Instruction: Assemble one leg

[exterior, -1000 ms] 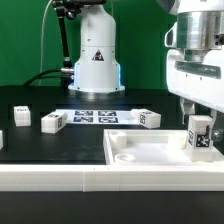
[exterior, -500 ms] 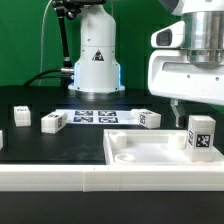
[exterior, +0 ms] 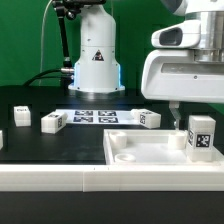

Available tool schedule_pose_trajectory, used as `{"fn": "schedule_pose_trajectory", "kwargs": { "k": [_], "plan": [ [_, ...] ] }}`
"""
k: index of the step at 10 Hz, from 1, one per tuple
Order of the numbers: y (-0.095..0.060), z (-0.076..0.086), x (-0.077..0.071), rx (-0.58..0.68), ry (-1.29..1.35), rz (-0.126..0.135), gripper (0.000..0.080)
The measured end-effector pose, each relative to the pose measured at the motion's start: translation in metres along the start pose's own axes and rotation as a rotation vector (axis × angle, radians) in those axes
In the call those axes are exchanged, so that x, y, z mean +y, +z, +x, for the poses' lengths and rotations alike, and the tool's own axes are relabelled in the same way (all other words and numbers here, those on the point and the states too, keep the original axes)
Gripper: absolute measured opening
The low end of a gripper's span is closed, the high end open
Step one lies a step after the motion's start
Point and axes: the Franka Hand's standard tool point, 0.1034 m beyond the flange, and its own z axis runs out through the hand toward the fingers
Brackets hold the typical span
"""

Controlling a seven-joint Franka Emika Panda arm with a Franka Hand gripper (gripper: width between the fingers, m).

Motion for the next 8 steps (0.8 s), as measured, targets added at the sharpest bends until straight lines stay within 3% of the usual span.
{"fn": "schedule_pose_trajectory", "kwargs": {
  "k": [4, 5, 6, 7, 8],
  "plan": [
    [0.001, 0.007, 0.016, 0.003, -0.289, -0.012, 0.0649],
    [0.001, 0.007, 0.016, 0.003, -0.322, -0.017, 0.0616],
    [0.001, 0.007, 0.017, 0.003, -0.315, -0.017, 0.0482],
    [0.001, 0.007, 0.017, 0.003, -0.315, -0.017, 0.0482],
    [0.001, 0.007, 0.017, 0.003, -0.315, -0.017, 0.0289]
  ]
}}
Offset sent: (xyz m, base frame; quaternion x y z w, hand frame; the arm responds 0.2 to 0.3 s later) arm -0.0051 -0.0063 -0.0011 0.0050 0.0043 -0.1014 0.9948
